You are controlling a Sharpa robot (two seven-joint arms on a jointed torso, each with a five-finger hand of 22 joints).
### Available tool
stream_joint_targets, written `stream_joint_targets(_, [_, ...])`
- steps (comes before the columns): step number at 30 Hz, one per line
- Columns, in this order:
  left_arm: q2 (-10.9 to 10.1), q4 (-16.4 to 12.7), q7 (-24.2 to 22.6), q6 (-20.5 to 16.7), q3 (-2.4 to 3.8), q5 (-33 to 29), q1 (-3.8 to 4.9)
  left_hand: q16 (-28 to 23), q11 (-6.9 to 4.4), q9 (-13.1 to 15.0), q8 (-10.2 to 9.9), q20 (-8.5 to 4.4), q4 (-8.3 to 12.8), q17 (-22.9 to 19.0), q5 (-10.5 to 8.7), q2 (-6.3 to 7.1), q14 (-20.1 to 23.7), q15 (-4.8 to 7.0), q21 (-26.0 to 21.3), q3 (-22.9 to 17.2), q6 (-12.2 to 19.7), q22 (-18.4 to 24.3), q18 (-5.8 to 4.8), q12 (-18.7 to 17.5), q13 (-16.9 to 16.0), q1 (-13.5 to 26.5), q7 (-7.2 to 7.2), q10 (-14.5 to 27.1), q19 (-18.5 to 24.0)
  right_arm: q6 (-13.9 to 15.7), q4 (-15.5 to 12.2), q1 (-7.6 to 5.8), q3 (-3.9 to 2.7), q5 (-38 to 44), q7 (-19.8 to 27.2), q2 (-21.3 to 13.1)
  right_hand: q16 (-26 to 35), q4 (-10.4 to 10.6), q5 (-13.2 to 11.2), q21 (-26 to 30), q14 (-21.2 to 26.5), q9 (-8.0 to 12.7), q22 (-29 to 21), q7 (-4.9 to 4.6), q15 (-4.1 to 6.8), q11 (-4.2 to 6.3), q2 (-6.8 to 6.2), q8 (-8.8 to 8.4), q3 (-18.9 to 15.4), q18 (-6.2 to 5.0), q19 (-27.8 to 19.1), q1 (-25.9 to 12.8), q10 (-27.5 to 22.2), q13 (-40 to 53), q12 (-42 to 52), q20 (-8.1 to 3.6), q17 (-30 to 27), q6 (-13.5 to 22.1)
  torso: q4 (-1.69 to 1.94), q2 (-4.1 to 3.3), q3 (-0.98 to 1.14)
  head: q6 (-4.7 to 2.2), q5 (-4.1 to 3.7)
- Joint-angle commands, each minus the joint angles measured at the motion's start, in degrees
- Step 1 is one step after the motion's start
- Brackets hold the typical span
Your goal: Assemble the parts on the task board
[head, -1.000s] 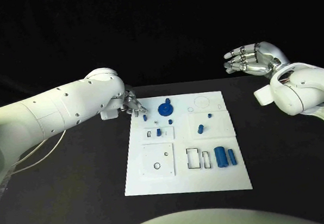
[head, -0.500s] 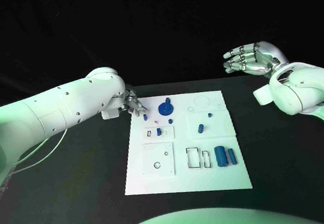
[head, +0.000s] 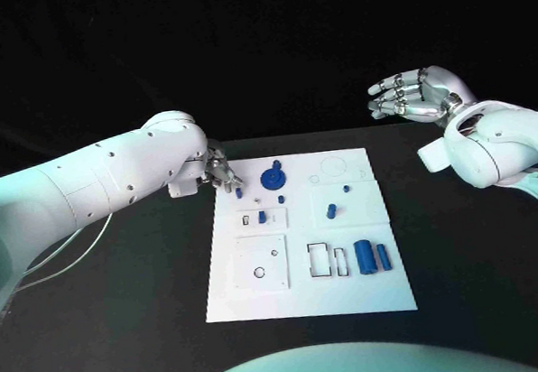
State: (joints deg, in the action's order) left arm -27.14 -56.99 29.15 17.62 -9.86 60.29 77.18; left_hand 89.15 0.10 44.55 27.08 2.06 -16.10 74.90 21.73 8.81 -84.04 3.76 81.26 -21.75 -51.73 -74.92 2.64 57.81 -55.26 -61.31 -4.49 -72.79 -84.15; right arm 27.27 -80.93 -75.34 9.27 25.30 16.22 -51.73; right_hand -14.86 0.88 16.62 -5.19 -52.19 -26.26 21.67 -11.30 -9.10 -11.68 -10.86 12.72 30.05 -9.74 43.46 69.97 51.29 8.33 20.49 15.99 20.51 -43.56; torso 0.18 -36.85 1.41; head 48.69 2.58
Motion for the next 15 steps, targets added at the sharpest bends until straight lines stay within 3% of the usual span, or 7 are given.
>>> stream_joint_targets(1, [0.2,0.0,-0.9,0.6,0.01,-0.5,-0.02,0.2,-0.04,-0.1,-0.4,0.42,0.1,14.2,-0.15,0.14,-5.7,-0.2,0.4,-0.3,-0.3,-1.6,0.23,0.3,0.0,-0.6,0.06,0.1,-0.6,-0.8,-0.1,0.02,-0.01,0.6,0.6,0.1,0.3,0.1,0.2,0.2,0.1,0.0,0.0,-3.91,-0.36,0.1,0.13,-0.33,-0.3,-0.62,-0.3,-0.7,-0.4,0.0,0.4,0.22,-0.1,0.3,0.05,0.07,-0.01,0.1,-0.06])
stream_joint_targets(15, [0.4,0.4,-1.0,1.2,-0.01,-0.6,-0.15,0.4,-0.04,-0.1,-0.4,0.43,-0.2,14.4,-0.24,0.03,-5.7,-0.21,0.5,-0.2,-0.6,-1.8,0.17,0.7,-0.3,-0.8,0.08,-0.2,-0.7,-0.8,0.0,0.02,-0.01,0.6,0.6,0.2,0.3,0.1,0.2,0.2,0.1,0.0,0.0,-3.91,-0.36,0.1,0.13,-0.33,-0.3,-0.62,-0.3,-0.7,-0.4,0.0,0.4,0.22,-0.1,0.3,0.01,0.01,0.02,0.16,-0.12])
